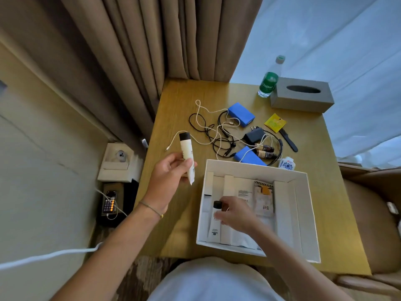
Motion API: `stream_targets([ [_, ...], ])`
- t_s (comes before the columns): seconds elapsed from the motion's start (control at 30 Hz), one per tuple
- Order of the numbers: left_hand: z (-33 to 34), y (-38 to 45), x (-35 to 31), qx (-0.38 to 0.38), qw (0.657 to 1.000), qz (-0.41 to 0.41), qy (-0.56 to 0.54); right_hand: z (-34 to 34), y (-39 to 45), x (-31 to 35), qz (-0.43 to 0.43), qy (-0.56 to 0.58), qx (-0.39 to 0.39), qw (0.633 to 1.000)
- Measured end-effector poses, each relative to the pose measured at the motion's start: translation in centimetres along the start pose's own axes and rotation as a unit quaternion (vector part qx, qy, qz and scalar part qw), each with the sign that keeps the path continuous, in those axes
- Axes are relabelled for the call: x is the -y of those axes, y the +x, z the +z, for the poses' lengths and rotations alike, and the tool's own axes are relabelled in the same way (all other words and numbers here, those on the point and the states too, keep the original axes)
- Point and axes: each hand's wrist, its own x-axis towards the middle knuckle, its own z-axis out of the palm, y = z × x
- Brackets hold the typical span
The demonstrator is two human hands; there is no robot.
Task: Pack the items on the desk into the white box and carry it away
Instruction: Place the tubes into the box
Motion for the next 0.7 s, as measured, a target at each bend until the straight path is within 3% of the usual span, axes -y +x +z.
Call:
stream_targets([
  [0.37,0.6,-1.5,1.3,0.020,0.999,-0.014,0.032,1.5,1.9,-0.9,-0.041,-0.113,-0.040,0.992],
  [0.57,1.0,-1.6,1.4,0.027,0.996,-0.029,0.075,1.5,2.9,-0.7,-0.101,-0.244,-0.112,0.958],
  [0.7,1.4,-1.8,1.6,0.037,0.993,-0.043,0.105,1.2,3.0,-1.6,-0.081,-0.264,-0.090,0.957],
])
